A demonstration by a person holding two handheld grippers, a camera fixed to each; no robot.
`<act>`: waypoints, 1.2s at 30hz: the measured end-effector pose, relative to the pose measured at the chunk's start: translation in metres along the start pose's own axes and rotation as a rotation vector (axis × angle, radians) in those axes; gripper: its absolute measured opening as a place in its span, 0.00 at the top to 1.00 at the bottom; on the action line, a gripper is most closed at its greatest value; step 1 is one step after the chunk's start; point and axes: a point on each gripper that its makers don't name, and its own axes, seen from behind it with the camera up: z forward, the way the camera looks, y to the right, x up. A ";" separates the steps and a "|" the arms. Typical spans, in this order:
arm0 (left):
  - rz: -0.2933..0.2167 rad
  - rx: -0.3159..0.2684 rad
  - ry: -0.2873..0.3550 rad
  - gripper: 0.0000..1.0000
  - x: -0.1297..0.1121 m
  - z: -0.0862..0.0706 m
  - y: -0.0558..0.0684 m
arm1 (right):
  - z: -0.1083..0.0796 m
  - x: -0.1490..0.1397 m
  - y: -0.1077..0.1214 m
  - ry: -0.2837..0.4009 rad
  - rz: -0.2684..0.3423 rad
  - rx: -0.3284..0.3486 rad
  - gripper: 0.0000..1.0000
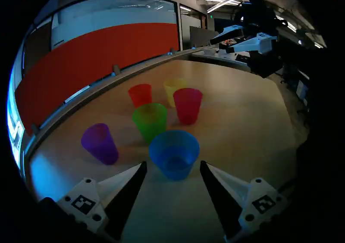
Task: Pour water
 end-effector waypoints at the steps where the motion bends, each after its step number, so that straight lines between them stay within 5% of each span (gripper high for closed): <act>1: -0.001 -0.001 -0.001 0.09 0.000 0.002 0.000 | 0.001 -0.001 0.001 -0.001 0.001 0.000 0.00; 20: -0.007 -0.035 -0.006 0.09 0.003 0.030 0.001 | 0.010 -0.011 0.007 -0.020 0.022 0.008 0.00; 36: -0.001 -0.033 0.005 0.09 0.010 0.038 0.000 | 0.008 -0.016 0.009 -0.023 0.027 0.003 0.00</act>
